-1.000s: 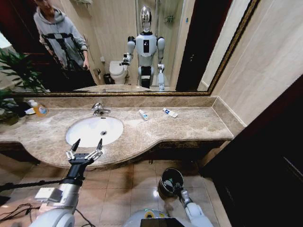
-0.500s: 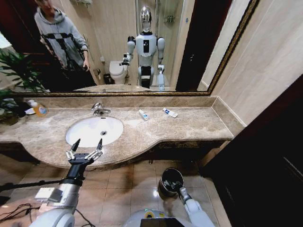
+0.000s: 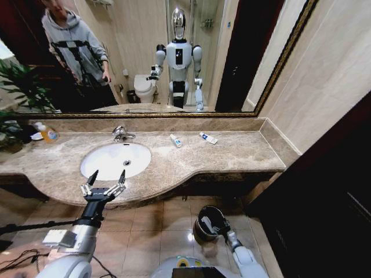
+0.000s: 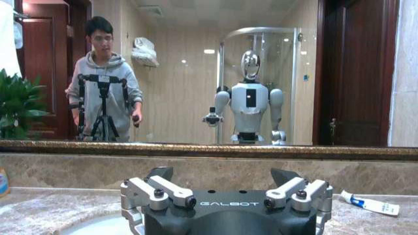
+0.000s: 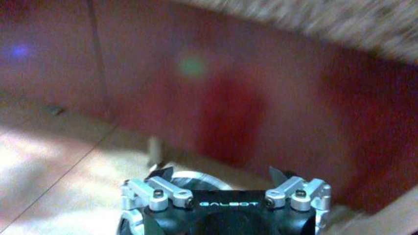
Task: Pick up the trash from the sink and place it in the trash bin.
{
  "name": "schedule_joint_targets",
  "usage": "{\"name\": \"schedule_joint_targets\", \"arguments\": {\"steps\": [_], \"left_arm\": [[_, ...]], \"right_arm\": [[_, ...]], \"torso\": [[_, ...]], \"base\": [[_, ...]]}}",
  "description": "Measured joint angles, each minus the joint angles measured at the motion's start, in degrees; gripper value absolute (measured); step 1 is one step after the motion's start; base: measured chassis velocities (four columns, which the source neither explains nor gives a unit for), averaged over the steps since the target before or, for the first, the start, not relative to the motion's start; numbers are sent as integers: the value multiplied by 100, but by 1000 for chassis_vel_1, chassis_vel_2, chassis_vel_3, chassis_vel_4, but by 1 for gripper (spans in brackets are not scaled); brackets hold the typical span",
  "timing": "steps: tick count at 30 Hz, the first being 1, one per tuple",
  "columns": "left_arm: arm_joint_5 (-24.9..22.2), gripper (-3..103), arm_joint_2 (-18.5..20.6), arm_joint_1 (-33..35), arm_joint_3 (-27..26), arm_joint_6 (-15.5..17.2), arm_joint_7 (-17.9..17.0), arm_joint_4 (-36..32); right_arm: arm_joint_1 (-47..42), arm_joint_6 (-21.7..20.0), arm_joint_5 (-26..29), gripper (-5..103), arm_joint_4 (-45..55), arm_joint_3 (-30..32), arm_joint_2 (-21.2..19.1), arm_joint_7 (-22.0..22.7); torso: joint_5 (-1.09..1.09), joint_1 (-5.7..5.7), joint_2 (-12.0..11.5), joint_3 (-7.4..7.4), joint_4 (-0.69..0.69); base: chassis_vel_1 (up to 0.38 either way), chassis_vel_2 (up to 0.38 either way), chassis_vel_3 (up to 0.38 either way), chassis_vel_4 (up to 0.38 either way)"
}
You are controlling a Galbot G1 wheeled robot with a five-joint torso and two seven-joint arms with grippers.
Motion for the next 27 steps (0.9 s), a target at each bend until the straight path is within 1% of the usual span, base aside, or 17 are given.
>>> {"name": "schedule_joint_targets", "arguments": {"steps": [1,2,3,6,7,9,10,11,13,14,15,16,17,19,21,25,27], "left_arm": [[0,100,0,0,0,0,0,0],[0,100,0,0,0,0,0,0],[0,100,0,0,0,0,0,0],[0,100,0,0,0,0,0,0],[0,100,0,0,0,0,0,0],[0,100,0,0,0,0,0,0],[0,100,0,0,0,0,0,0],[0,100,0,0,0,0,0,0],[0,100,0,0,0,0,0,0],[0,100,0,0,0,0,0,0],[0,100,0,0,0,0,0,0],[0,100,0,0,0,0,0,0],[0,100,0,0,0,0,0,0],[0,100,0,0,0,0,0,0],[0,100,0,0,0,0,0,0],[0,100,0,0,0,0,0,0],[0,100,0,0,0,0,0,0]], "right_arm": [[0,0,0,97,0,0,0,0],[-115,-53,75,97,229,9,-39,69],[-321,-148,187,99,638,23,-152,206],[-468,-174,223,100,976,73,-240,248],[-640,-284,356,100,1373,133,-305,289],[-692,-329,404,100,1490,149,-315,302],[-876,-445,612,100,1951,207,-324,399],[-918,-456,655,100,2073,227,-318,441],[-1185,-575,817,100,2868,409,-188,565],[-1185,-575,817,100,2868,409,-188,565],[-1323,-712,898,100,3313,491,-123,576],[-1323,-712,898,100,3313,491,-123,576],[-1440,-818,982,100,3651,525,-97,576],[-1627,-1022,1118,100,4319,556,-93,587],[-1662,-1090,1143,100,4543,569,-96,604],[-1779,-1571,1436,100,5669,586,-141,723],[-1758,-1680,1512,100,5862,563,-168,726]], "torso": [[0,0,0,0,0],[-2,0,0,0,0],[-1,0,0,0,-1],[0,0,0,0,-1],[-1,0,0,0,1],[-1,0,0,0,0],[-1,0,0,0,-2],[-1,0,0,0,0],[1,0,0,0,-1],[1,0,0,0,-1],[-1,0,0,0,0],[-1,0,0,0,0],[-3,0,0,0,0],[1,0,0,0,-1],[0,0,0,0,0],[-2,0,0,0,-1],[-2,0,0,0,0]], "base": [[0,0,0,0],[0,0,0,0],[0,0,0,0],[0,0,0,0],[0,0,0,0],[0,0,0,0],[0,0,0,0],[0,0,0,0],[0,0,0,0],[0,0,0,0],[0,0,0,0],[0,0,0,0],[0,0,0,0],[0,0,0,0],[0,0,0,0],[0,0,0,0],[0,0,0,0]]}}
